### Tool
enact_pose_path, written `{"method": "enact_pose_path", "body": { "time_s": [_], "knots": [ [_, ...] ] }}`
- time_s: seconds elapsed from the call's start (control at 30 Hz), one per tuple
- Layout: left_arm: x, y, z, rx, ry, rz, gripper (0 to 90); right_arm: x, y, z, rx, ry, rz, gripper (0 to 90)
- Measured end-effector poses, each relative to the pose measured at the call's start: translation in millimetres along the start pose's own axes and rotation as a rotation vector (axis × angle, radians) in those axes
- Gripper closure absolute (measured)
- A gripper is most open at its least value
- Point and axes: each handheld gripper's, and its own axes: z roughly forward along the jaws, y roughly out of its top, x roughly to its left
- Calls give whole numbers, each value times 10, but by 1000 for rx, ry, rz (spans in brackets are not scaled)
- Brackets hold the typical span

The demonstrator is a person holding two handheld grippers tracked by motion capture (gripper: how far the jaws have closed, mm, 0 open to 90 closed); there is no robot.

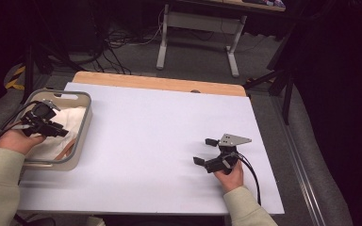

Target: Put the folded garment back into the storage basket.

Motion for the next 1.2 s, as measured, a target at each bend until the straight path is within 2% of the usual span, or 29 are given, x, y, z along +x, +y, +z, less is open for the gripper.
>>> {"method": "enact_pose_path", "body": {
  "time_s": [0.1,0.2,0.27,0.47,0.6,0.77,0.87,0.93,1.07,1.2],
  "knots": [
    [-101,29,-114,-86,26,2,418,2,1,1,0,3,-2,20],
    [-218,54,-226,-167,28,10,319,4,2,3,1,6,-3,20],
    [-301,66,-286,-202,40,19,251,5,3,2,1,8,-3,20],
    [-512,68,-432,-299,50,43,150,7,5,-3,-4,9,-6,20],
    [-698,55,-533,-375,37,73,111,8,6,-7,-6,5,-9,19],
    [-920,45,-581,-436,10,100,85,19,11,-15,-9,3,-17,17],
    [-1043,50,-591,-469,-22,127,64,28,14,-16,-11,3,-24,17],
    [-1115,53,-588,-495,-52,142,60,30,15,-16,-11,3,-25,17],
    [-1229,60,-577,-553,-108,139,55,33,17,-15,-13,4,-29,17],
    [-1357,80,-514,-593,-156,156,54,43,21,-20,-17,8,-34,17]
  ]
}}
